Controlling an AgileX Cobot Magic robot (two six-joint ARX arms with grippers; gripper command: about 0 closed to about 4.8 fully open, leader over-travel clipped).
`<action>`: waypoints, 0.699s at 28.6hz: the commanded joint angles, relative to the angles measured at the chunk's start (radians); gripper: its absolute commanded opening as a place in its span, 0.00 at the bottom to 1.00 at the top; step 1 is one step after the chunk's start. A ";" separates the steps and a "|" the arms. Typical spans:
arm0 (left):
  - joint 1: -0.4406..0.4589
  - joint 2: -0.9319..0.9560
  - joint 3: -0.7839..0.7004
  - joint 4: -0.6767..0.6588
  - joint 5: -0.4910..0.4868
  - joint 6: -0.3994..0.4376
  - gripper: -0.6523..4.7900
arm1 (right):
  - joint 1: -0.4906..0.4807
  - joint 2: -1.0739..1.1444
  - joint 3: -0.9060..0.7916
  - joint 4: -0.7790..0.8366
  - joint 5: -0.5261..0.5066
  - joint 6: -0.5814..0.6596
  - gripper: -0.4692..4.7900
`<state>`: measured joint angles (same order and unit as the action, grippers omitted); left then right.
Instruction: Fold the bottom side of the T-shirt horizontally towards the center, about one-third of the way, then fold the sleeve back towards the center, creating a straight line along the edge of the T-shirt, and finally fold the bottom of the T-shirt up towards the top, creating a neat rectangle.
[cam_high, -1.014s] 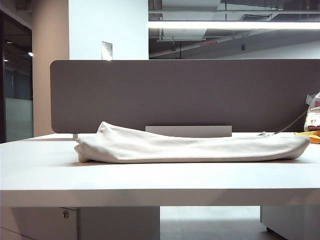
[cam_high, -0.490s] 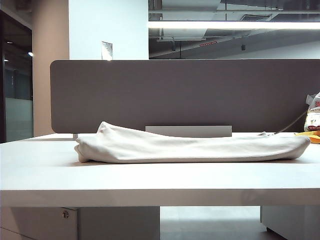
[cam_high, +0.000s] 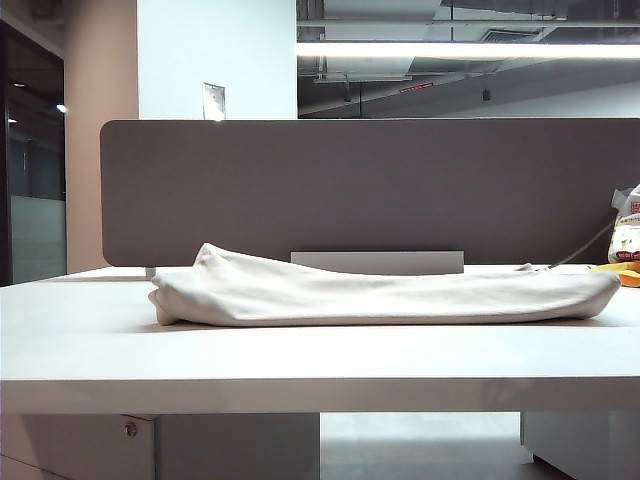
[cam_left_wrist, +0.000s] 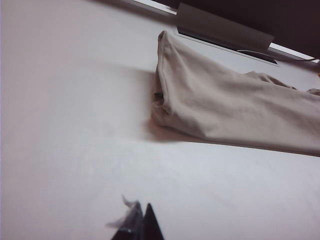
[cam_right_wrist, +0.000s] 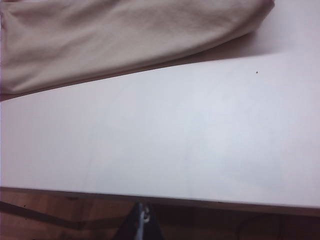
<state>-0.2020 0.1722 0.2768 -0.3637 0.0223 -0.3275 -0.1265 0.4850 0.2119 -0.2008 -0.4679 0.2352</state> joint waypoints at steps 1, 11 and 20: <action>0.002 0.001 0.004 0.004 -0.009 0.044 0.11 | 0.001 -0.003 0.003 0.011 -0.002 0.000 0.08; 0.211 -0.072 -0.038 0.006 -0.051 0.215 0.11 | 0.001 -0.003 0.003 0.011 -0.002 0.000 0.08; 0.314 -0.169 -0.162 0.086 0.024 0.223 0.11 | 0.000 -0.003 0.003 0.010 -0.002 0.000 0.08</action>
<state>0.1104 0.0051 0.1211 -0.3138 0.0368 -0.1177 -0.1261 0.4831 0.2119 -0.2005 -0.4683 0.2352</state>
